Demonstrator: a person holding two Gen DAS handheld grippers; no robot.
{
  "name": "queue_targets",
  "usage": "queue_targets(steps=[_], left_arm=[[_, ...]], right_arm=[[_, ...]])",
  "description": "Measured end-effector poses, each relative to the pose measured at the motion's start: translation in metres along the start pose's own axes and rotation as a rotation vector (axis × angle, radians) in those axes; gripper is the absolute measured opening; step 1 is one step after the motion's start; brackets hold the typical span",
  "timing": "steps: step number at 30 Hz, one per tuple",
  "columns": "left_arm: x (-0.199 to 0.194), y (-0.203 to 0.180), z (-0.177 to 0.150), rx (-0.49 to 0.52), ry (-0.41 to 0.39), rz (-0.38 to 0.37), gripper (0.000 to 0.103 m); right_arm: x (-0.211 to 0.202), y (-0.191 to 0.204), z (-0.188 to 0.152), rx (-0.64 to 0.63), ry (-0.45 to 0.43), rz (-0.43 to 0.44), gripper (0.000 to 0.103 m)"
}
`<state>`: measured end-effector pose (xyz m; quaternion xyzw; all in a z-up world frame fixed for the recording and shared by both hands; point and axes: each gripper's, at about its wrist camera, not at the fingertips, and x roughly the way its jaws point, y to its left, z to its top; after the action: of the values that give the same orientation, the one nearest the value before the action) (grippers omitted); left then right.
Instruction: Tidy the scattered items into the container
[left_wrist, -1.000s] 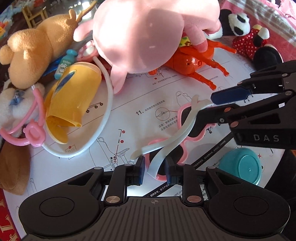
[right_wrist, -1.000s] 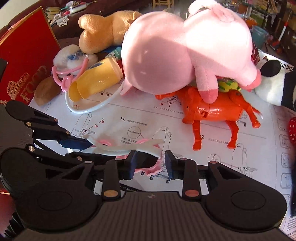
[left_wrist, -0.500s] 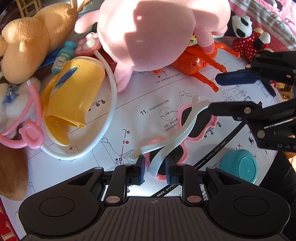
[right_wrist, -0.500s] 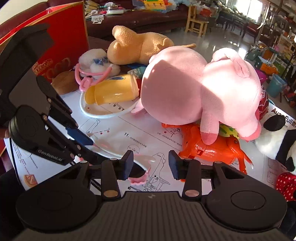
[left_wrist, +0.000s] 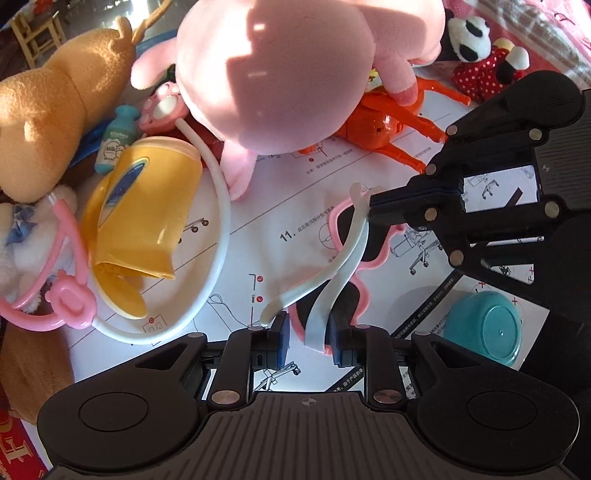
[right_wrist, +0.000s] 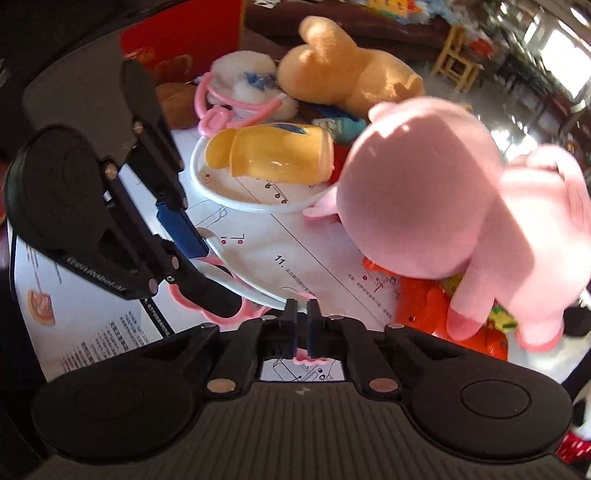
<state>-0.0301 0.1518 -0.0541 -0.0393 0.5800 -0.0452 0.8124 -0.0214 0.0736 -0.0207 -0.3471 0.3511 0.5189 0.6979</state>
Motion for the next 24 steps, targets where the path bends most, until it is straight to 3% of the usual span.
queue_targets(steps=[4,8,10,12,15,19,24], left_arm=[[0.003,-0.005,0.003,0.016,-0.008,0.054,0.023],[0.002,-0.008,0.011,0.009,-0.034,0.068,0.028],[0.004,-0.007,0.014,-0.014,-0.023,0.050,0.021],[0.003,-0.001,0.011,-0.057,0.006,-0.034,0.019],[0.004,0.005,0.003,-0.100,0.040,-0.103,0.019],[0.011,0.015,-0.005,-0.222,0.090,-0.189,0.019],[0.013,0.027,-0.013,-0.302,0.100,-0.248,0.018]], right_arm=[[0.009,-0.036,-0.008,0.355,0.058,0.125,0.000],[0.019,-0.054,-0.021,0.570,0.094,0.179,0.000],[0.021,-0.058,-0.025,0.641,0.101,0.223,0.000],[0.020,-0.059,-0.027,0.705,0.098,0.281,0.000],[0.015,-0.053,-0.027,0.704,0.097,0.304,0.001],[0.006,-0.042,-0.023,0.589,0.077,0.218,0.001],[-0.006,-0.048,-0.029,0.581,0.014,0.166,0.003]])
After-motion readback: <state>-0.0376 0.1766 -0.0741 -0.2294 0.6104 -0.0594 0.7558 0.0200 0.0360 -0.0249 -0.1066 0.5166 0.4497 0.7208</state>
